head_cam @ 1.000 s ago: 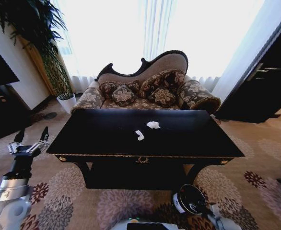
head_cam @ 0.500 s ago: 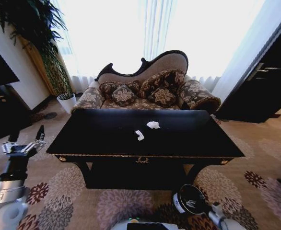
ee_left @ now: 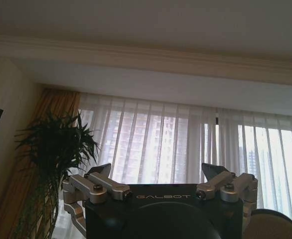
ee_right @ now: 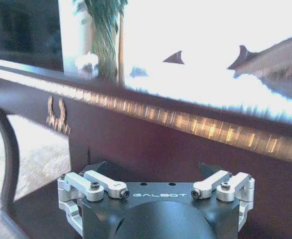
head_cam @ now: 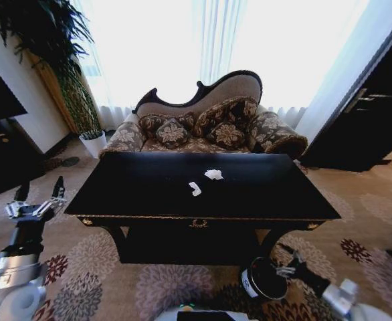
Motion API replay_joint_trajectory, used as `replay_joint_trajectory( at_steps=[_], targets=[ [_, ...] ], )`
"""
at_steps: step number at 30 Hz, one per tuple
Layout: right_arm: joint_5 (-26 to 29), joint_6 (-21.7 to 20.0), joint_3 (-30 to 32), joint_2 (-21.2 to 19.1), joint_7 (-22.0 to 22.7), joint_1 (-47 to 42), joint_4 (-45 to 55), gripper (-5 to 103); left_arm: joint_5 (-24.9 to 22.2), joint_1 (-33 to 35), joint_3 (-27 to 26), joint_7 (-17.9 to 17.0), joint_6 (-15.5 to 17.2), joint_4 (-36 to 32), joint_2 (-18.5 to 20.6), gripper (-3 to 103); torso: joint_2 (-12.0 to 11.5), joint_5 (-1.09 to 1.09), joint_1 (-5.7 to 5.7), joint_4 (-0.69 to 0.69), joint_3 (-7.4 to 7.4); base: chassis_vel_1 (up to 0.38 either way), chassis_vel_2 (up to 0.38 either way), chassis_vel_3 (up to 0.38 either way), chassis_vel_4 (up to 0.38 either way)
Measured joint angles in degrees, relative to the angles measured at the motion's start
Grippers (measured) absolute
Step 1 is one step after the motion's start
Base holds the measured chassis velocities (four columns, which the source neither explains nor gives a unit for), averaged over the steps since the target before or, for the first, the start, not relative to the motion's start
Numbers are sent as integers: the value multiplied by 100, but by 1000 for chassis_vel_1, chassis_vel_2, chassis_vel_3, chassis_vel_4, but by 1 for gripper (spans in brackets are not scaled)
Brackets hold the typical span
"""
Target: Move to the front of the table and place the trash on the table into the trash bin.
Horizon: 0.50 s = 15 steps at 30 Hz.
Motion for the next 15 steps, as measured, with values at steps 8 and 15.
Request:
replay_joint_trajectory(
  at_steps=[8, 15],
  targets=[
    [798, -364, 645, -343, -387, 187, 622, 100, 35, 67, -58, -2, 9, -87, -45, 100, 0, -3, 0, 0, 0, 0, 0, 0, 0],
    [1353, -482, 444, -585, 179, 376, 926, 100, 83, 93, -85, -11, 23, -116, -91, 100, 0, 0, 0, 1, 0, 0, 0, 0, 0]
  ],
)
